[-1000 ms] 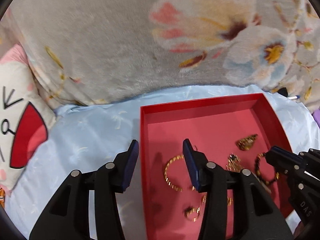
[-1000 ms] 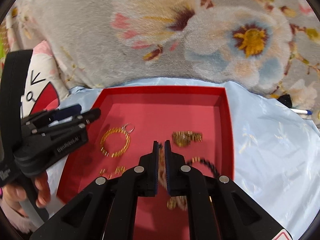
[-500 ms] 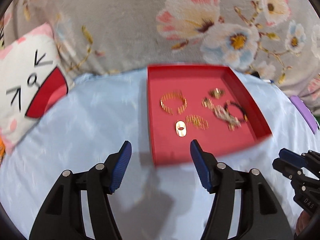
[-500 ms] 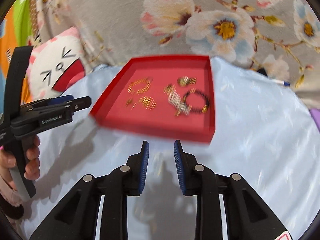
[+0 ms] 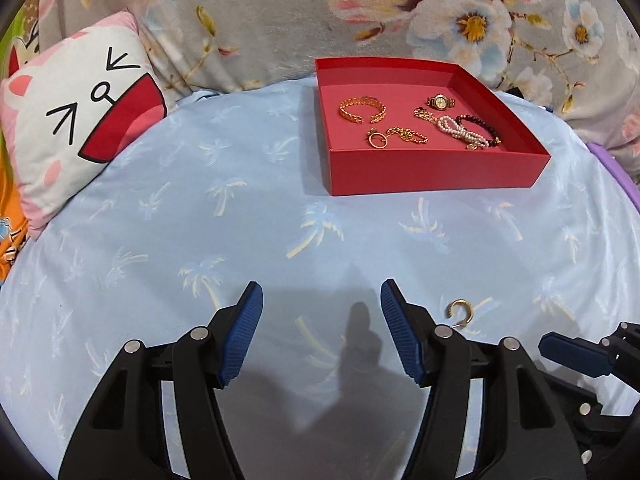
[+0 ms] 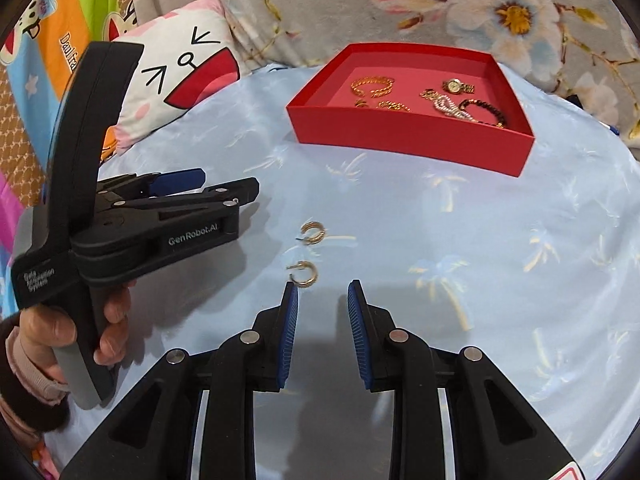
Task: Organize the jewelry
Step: 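Grasp a gold hoop earring with the right tool, then grasp the other gold hoop earring with the left tool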
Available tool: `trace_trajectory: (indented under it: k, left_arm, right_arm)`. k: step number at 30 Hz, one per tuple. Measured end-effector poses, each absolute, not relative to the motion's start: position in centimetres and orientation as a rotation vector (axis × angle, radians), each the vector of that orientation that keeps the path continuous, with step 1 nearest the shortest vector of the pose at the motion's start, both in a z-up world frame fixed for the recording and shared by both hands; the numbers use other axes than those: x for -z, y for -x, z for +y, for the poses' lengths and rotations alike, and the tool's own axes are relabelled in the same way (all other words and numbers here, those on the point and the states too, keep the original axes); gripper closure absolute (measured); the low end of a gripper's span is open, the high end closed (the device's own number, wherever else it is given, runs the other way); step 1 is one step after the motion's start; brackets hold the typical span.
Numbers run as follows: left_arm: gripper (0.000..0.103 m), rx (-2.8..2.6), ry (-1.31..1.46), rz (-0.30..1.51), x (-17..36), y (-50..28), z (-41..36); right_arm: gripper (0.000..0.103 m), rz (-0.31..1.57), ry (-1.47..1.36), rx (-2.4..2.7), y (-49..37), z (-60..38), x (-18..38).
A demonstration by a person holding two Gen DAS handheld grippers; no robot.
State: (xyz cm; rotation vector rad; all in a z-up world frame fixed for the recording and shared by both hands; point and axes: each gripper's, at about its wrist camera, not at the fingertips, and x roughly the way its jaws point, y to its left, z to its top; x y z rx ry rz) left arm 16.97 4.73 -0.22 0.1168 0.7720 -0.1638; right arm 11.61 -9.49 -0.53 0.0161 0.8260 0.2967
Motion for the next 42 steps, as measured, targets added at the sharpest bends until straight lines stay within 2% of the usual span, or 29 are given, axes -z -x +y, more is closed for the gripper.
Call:
trace_trajectory:
  k: [11, 15, 30, 33, 42]
  left_arm:
    - [0.044, 0.187, -0.044, 0.826, 1.1, -17.6, 5.6]
    - [0.044, 0.202, -0.05, 0.824, 1.1, -17.4, 5.4]
    - [0.043, 0.266, -0.144, 0.801, 0.9, -15.6, 1.6]
    - [0.035, 0.276, -0.164, 0.799, 0.9, -15.3, 0.4]
    - [0.035, 0.294, -0.147, 0.837, 1.5, -15.6, -0.9]
  right_arm:
    - [0.077, 0.841, 0.015, -0.288, -13.3, -7.4, 1.4]
    - [0.087, 0.842, 0.021, -0.267, -13.3, -7.6, 1.5]
    - [0.088, 0.836, -0.08, -0.205, -9.8, -12.8, 1.4]
    - [0.088, 0.835, -0.101, -0.182, -9.0, -14.4, 1.6]
    - [0.088, 0.834, -0.135, -0.172, -8.8, -15.9, 2.0]
